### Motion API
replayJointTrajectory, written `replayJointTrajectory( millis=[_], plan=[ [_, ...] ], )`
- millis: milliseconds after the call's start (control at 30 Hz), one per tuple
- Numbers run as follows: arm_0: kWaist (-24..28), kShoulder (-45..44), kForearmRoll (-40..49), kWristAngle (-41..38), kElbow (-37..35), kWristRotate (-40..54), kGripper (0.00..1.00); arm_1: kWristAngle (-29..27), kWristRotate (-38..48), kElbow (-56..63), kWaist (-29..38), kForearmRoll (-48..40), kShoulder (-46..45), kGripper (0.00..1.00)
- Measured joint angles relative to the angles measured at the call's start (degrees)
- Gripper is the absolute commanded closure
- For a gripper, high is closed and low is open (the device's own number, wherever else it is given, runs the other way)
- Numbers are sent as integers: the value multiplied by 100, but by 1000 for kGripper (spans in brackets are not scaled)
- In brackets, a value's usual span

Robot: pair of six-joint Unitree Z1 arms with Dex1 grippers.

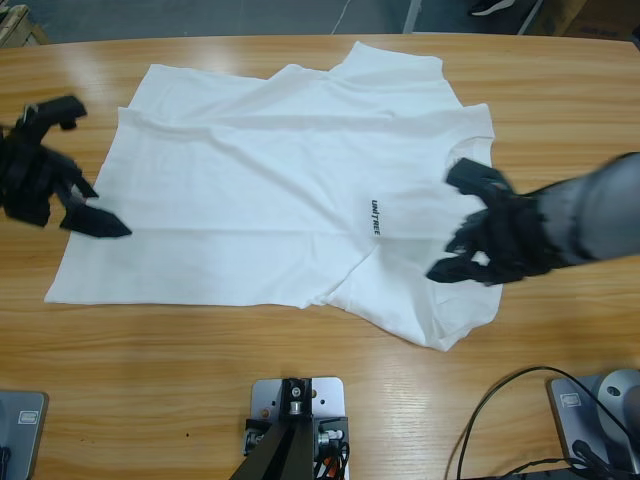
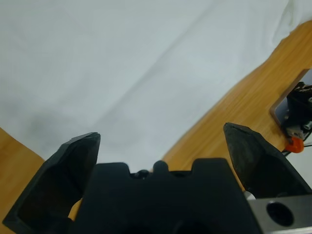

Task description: Fold clothes

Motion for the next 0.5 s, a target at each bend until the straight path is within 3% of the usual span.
replayJointTrajectory(
  millis=[267,300,367,400,500],
  plan=[
    [-12,-93,-307,-5,337,-299,0,230,21,298,13,-711,819,566],
    [-12,-94,-328,-6,338,-319,0,230,50,334,13,-710,821,640],
    [-12,-94,-361,-6,340,-347,0,174,123,417,13,-691,821,941],
    [-12,-94,-370,-6,341,-355,0,146,156,459,13,-684,821,1000],
    [-12,-95,-393,-6,342,-365,0,126,239,533,13,-671,821,1000]
  ],
)
